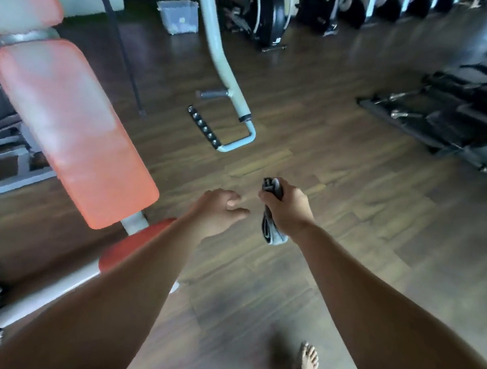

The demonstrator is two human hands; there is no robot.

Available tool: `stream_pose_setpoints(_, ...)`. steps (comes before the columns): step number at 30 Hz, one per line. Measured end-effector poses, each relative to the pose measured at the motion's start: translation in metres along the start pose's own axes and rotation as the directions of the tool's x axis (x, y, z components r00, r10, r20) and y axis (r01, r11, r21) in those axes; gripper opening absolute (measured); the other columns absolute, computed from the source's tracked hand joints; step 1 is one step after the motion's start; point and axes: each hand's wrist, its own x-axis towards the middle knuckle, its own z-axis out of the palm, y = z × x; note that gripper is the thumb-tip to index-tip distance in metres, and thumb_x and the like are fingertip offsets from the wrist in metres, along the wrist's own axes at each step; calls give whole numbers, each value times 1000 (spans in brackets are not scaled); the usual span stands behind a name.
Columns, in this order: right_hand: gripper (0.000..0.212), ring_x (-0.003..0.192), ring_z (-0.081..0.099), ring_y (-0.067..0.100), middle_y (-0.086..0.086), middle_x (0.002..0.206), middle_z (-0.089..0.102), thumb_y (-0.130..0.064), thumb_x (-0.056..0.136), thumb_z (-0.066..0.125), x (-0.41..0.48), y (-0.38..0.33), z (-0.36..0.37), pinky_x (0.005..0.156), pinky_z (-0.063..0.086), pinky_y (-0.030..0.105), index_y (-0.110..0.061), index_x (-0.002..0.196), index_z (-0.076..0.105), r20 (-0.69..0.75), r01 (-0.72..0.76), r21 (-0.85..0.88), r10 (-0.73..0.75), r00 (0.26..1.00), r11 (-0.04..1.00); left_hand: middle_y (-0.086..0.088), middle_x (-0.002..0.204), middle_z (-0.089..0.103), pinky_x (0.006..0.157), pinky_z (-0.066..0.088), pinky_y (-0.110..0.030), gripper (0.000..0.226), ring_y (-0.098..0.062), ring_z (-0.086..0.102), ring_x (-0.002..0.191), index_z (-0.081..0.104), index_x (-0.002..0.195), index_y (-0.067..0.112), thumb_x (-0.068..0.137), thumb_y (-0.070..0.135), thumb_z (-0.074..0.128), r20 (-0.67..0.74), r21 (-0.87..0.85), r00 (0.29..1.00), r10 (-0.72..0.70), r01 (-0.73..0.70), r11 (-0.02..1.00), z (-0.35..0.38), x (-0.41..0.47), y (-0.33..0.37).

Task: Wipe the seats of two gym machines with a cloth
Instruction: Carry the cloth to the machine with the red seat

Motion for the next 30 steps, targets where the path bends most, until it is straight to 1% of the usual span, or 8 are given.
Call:
stream_pose_setpoints(4,11,87,65,23,0,87,70,-36,90,67,60,44,-76,72,43,28,-28,96,64,-89,-22,-6,21,996,1000,1,134,69,104,52,-38,62,-19,66,122,67,136,25,85,58,75,74,151,986,150,-160,976,38,86,73)
stream_pose_setpoints(6,12,87,64,24,0,87,70,-36,89,67,99,63,-117,72,42,28,-27,96,64,-98,-34,-28,31,995,999,0,134,69,103,53,-38,60,-19,66,122,67,135,26,86,58,73,101,206,979,179,-197,959,53,133,107)
stream_pose_setpoints(11,17,90,63,24,1,90,69,-35,89,67,207,92,-201,74,41,27,-24,102,67,-92,-60,-71,53,994,996,-4,137,62,106,50,-45,58,-25,56,129,64,137,27,88,59,66,91,301,984,152,-172,938,62,245,180)
stream_pose_setpoints(13,18,89,62,24,2,89,68,-35,89,68,250,99,-221,73,40,27,-21,101,67,-86,-61,-90,53,995,994,-5,142,56,110,45,-40,56,-26,48,136,62,139,26,92,55,66,85,339,985,152,-172,925,60,285,199)
stream_pose_setpoints(18,19,88,62,25,1,86,68,-35,88,68,367,108,-240,72,40,28,-23,102,67,-47,-45,-117,40,998,992,-7,143,54,107,44,-38,54,-30,45,136,63,136,24,94,57,61,77,430,990,119,-141,892,49,397,213)
stream_pose_setpoints(24,19,89,63,24,0,87,69,-35,87,69,525,101,-228,74,42,27,-25,103,69,-4,-17,-115,17,1000,993,-3,142,51,108,46,-42,52,-26,45,136,63,137,28,93,56,63,40,400,996,80,-89,912,13,541,203)
stream_pose_setpoints(28,9,83,60,22,-6,78,64,-35,87,68,632,84,-219,71,40,27,-30,91,62,15,-17,-104,19,1000,994,-3,144,51,109,46,-43,51,-26,44,137,62,139,27,95,53,62,36,374,999,21,-33,927,-23,637,191)
stream_pose_setpoints(30,11,78,57,20,-9,74,61,-35,87,68,686,75,-214,65,40,28,-31,85,58,27,-11,-99,14,1000,995,-2,145,50,109,46,-43,51,-25,46,136,61,138,27,95,53,63,34,361,999,0,-13,932,-40,684,185)
